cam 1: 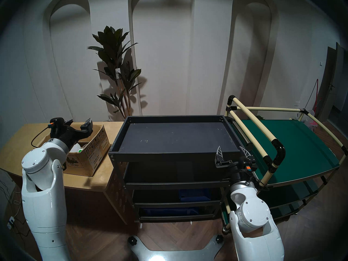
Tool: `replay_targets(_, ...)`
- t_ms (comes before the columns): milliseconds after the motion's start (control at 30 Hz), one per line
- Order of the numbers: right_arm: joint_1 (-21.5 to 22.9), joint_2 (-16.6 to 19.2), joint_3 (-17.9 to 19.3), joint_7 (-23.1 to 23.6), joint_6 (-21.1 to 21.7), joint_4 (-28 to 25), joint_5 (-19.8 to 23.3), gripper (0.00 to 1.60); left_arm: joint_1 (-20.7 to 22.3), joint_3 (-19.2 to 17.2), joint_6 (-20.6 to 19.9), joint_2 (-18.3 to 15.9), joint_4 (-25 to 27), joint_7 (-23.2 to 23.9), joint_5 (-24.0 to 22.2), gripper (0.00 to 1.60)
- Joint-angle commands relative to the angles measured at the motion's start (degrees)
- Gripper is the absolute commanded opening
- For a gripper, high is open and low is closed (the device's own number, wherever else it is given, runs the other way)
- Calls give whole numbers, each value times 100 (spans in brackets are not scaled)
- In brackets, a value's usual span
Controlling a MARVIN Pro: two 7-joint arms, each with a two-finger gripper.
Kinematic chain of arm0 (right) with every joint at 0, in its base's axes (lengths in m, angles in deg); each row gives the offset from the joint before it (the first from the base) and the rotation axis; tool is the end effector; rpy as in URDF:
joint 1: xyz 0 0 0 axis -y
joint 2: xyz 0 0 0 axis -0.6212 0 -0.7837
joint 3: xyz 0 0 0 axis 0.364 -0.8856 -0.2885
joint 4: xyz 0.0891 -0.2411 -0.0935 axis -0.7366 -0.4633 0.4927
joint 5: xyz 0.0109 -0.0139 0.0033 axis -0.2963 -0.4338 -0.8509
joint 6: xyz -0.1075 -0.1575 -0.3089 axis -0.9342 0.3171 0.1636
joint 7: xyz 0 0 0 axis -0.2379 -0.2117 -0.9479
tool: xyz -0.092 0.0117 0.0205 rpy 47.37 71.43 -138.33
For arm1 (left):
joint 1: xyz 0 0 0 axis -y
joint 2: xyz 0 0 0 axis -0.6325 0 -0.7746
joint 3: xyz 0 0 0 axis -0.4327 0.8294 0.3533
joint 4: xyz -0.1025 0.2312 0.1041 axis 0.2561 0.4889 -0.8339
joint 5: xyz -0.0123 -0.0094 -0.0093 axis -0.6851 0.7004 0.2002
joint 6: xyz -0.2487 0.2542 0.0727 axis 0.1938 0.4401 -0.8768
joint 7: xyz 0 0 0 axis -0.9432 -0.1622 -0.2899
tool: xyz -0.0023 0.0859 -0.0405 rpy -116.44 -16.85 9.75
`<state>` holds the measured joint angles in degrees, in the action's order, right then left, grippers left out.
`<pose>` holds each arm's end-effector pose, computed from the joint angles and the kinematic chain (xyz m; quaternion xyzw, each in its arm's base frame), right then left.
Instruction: Put the storage box onto the shelf
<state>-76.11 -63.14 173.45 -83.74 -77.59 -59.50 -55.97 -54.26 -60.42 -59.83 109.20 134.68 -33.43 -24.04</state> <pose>0.3607 0.0106 -0.2416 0.6709 -0.0086 0.7406 0.0371 0.3893 0.2195 -0.0979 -0.7117 -0.0476 -0.7006 0.0187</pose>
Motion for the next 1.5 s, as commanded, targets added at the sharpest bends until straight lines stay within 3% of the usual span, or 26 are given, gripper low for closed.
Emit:
replay_targets(0, 16, -8, 1, -6, -26, -135, 7, 160, 414, -617, -216, -216, -96, 234, -498, 160)
replay_targets(200, 9, -10, 2, -5, -21, -146, 8, 160, 198, -770, -35, -611, -390, 666, -492, 160)
replay_targets(300, 13, -10, 2, -5, -24, -139, 6, 160, -97, -605, 86, -868, -315, 715, 268, 160)
replay_targets(500, 12, -10, 2, -5, -23, -141, 6, 160, -255, -531, 210, -1195, -541, 1093, 634, 160)
replay_targets(633, 22, -9, 2, -4, -27, -123, 3, 160, -202, -751, 416, -1418, -818, 1657, 1100, 160)
replay_targets(867, 35, -8, 2, -2, -26, -96, -1, 160, 97, -1202, 516, -1872, -1129, 2458, 1151, 160)
replay_targets(933, 37, -8, 2, -2, -26, -91, -2, 160, 147, -1250, 512, -1849, -1125, 2534, 1192, 160)
replay_targets(1000, 41, -8, 2, -1, -27, -80, -4, 160, 229, -1354, 502, -2075, -1232, 2875, 1139, 160)
replay_targets(1300, 51, -8, 2, 0, -29, -57, -8, 160, 305, -1219, 466, -2513, -1250, 3756, 1070, 160)
replay_targets(1467, 58, -8, 2, 1, -30, -43, -11, 160, 148, -1018, 501, -2904, -1436, 4421, 1360, 160)
